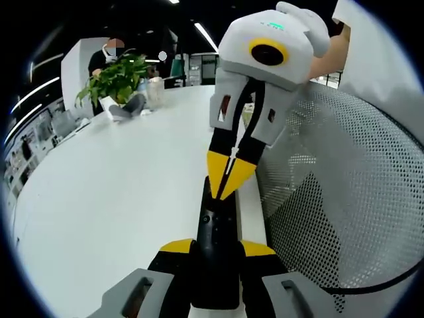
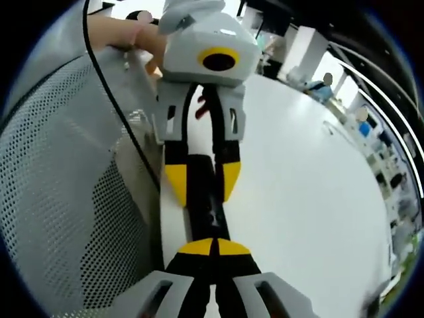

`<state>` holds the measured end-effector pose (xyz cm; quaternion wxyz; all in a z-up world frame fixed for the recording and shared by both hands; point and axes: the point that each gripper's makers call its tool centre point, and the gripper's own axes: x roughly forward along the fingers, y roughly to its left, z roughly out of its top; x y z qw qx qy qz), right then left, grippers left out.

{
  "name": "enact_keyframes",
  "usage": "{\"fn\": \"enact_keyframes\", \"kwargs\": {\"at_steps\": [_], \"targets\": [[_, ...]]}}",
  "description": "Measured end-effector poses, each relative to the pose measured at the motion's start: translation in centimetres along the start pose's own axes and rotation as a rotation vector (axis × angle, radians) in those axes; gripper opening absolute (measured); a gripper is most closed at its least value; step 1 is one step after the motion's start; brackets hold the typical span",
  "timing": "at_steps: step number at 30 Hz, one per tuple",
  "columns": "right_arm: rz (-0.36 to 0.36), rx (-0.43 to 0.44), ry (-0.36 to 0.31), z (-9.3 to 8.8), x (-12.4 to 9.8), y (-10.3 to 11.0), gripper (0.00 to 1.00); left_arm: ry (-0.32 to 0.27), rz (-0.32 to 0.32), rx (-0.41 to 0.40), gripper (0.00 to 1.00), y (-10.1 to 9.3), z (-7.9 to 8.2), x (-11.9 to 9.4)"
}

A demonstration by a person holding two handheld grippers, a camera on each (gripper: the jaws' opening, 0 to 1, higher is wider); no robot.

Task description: Press the specified remote control buttons in sequence, fully releasing each button before pressing the next.

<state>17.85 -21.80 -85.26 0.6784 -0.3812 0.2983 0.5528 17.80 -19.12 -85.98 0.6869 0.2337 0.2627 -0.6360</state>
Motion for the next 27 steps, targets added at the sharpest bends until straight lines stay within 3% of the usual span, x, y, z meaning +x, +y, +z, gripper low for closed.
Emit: {"fn": "enact_keyframes", "kwargs": {"at_steps": [7, 17, 27], "targets": [[0.052, 0.063, -0.005, -0.06, 0.02, -0.19, 0.00, -0.001, -0.001, 0.000, 0.25, -0.02, 0.02, 0.00], [0.028, 0.175, -0.070, -0.05, -0.04, -0.24, 0.00, -0.003, -0.001, -0.003, 0.25, -0.01, 0.03, -0.01], [0.053, 0.170, -0.098, 0.76, 0.18, -0.07, 0.00, -0.005, 0.001, -0.002, 0.25, -0.02, 0.02, -0.04]]}}
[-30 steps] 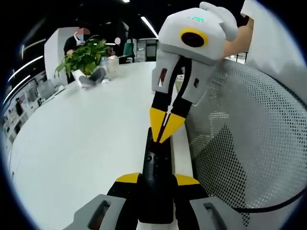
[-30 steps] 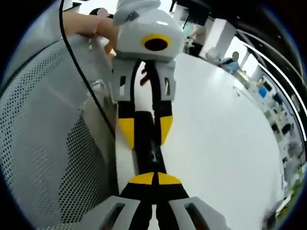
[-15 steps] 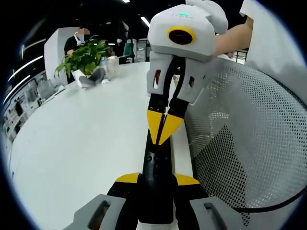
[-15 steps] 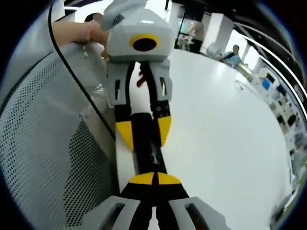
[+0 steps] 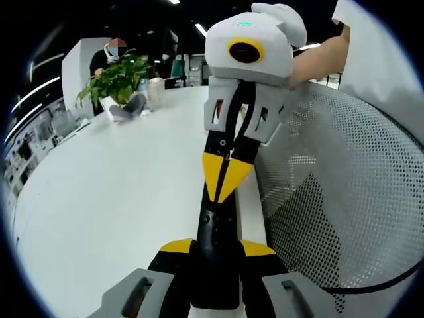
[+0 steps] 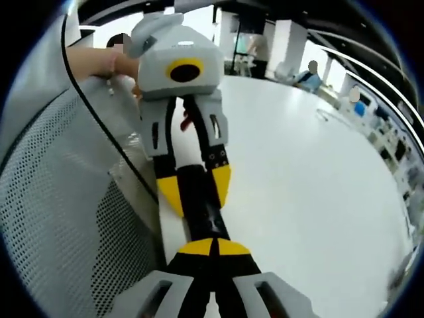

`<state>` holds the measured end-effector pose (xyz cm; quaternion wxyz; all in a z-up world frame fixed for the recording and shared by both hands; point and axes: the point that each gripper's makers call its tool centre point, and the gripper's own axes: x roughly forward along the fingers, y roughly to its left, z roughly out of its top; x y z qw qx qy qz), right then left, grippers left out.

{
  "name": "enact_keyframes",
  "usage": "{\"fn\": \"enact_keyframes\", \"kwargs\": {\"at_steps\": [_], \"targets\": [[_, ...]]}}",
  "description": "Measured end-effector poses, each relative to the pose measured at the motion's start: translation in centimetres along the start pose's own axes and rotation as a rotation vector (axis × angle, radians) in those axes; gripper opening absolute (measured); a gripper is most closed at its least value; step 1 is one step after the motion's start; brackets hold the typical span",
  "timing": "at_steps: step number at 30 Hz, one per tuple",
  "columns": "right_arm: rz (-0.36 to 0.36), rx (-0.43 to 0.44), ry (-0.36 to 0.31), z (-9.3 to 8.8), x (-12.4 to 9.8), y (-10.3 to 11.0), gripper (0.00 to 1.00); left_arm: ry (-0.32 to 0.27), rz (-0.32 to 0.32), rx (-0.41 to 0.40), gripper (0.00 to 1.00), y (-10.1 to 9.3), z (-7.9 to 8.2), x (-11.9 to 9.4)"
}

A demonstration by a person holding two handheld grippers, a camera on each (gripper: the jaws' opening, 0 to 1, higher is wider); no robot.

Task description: Press the specified remote control buttons in sequence, fully releasing each button before pressing the next.

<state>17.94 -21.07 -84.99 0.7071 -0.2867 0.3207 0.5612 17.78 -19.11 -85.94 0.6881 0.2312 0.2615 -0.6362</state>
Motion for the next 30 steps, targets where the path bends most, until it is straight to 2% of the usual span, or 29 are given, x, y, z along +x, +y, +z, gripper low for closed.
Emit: {"fn": "enact_keyframes", "kwargs": {"at_steps": [8, 16, 26, 28, 30], "targets": [[0.014, -0.095, 0.043, 0.1, 0.3, 0.3, 0.00, 0.000, -0.001, 0.001, 0.25, 0.0, 0.0, 0.0], [0.029, -0.097, 0.100, 0.1, 0.4, 0.2, 0.00, 0.002, -0.003, 0.004, 0.25, -0.1, 0.0, 0.0], [-0.049, -0.122, 0.057, 0.1, 0.3, 0.4, 0.00, 0.002, -0.001, 0.000, 0.25, 0.0, 0.0, 0.0], [-0.040, -0.123, 0.041, 0.3, 0.3, 0.7, 0.00, 0.001, -0.001, -0.001, 0.25, 0.0, 0.0, 0.0], [0.007, -0.105, 0.014, 0.7, 0.6, 1.8, 0.00, 0.001, -0.001, -0.001, 0.25, 0.0, 0.0, 0.0]]}}
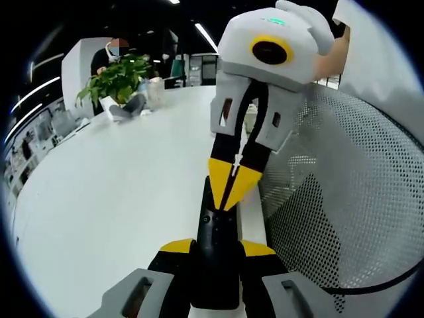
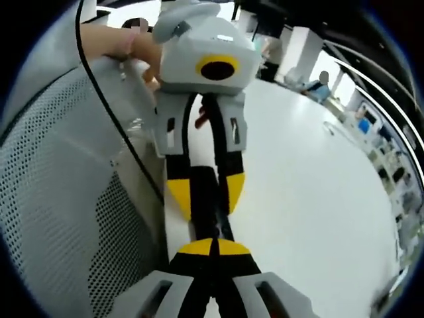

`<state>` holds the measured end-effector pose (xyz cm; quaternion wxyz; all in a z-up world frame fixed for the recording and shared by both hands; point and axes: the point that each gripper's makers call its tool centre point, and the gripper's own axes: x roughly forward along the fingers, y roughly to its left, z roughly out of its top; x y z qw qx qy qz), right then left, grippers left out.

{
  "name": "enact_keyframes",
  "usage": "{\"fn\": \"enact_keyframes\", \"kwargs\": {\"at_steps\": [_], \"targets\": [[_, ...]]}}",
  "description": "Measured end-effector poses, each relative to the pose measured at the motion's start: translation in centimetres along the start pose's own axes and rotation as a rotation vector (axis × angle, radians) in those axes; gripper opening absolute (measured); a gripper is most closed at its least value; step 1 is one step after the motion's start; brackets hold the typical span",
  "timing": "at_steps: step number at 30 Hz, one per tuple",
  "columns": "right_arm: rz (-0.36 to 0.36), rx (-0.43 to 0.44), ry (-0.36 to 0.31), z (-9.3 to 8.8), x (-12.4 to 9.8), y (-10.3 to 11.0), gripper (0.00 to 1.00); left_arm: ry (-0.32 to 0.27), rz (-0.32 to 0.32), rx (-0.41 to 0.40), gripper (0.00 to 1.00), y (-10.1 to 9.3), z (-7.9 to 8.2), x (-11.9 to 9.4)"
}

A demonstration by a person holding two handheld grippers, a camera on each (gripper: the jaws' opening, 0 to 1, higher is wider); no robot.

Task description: Press the specified remote control buttons in sequence, fully releasing each button before pressing the next.

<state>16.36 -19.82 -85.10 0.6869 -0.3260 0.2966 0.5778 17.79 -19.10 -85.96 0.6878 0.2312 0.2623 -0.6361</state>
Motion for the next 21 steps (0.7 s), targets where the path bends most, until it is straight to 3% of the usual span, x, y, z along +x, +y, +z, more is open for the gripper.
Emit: {"fn": "enact_keyframes", "kwargs": {"at_steps": [3, 9, 21], "targets": [[-0.012, -0.066, 0.024, -0.03, 0.09, 0.03, 0.00, 0.000, 0.000, 0.000, 0.25, 0.00, -0.01, 0.00], [-0.009, -0.079, 0.030, 0.09, 0.25, 0.05, 0.00, 0.000, 0.000, -0.001, 0.25, 0.01, -0.02, -0.02], [0.057, -0.202, 0.106, 0.12, 0.67, 0.61, 0.00, -0.001, -0.004, 0.004, 0.26, -0.08, 0.06, 0.09]]}}
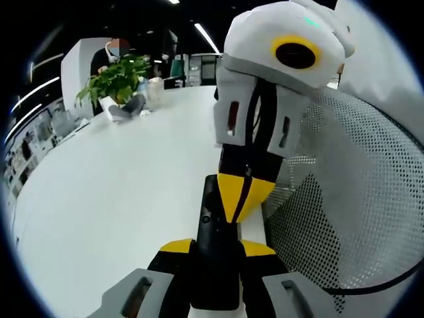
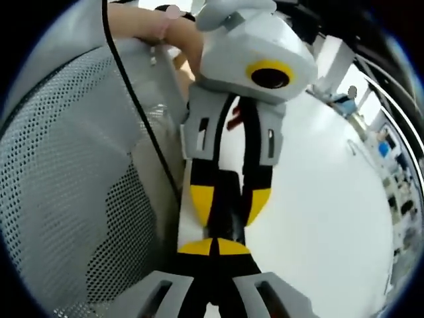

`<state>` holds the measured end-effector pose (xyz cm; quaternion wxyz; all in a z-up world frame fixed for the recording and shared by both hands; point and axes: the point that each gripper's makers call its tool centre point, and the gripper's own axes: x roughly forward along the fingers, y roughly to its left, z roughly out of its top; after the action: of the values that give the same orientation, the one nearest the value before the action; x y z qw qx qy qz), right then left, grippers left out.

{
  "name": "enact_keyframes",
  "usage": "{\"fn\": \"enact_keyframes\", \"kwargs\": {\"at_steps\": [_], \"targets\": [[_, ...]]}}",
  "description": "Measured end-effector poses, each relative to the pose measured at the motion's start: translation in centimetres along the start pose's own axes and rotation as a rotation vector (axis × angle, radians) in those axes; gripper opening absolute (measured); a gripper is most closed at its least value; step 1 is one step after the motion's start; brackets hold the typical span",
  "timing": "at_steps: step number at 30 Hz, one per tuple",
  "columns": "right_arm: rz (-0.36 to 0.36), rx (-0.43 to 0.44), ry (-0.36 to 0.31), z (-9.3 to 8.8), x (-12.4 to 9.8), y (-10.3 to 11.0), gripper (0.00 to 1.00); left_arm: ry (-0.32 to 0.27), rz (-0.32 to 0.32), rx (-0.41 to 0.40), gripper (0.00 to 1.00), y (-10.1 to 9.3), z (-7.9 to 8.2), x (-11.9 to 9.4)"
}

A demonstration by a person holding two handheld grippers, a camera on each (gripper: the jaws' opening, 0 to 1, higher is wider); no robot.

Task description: Press the specified remote control buttons in sequence, fully releasing each button before pressing the next.

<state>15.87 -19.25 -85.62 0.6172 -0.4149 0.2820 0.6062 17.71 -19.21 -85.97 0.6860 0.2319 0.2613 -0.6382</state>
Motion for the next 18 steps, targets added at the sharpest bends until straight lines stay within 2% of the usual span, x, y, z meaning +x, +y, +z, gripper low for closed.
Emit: {"fn": "enact_keyframes", "kwargs": {"at_steps": [9, 14, 16, 18], "targets": [[-0.005, -0.005, 0.006, -0.14, 0.03, -0.04, 0.00, 0.000, -0.001, -0.001, 0.26, -0.01, 0.04, 0.01], [-0.013, 0.062, -0.022, -0.04, -0.05, -0.12, 0.00, 0.001, -0.002, 0.001, 0.26, -0.01, 0.03, 0.01], [-0.021, 0.033, -0.013, -0.01, 0.00, -0.02, 0.00, 0.002, -0.002, 0.001, 0.26, -0.01, 0.02, 0.01], [-0.043, -0.065, 0.029, -0.04, 0.04, 0.02, 0.00, 0.002, -0.001, 0.000, 0.26, -0.01, 0.03, 0.00]]}}
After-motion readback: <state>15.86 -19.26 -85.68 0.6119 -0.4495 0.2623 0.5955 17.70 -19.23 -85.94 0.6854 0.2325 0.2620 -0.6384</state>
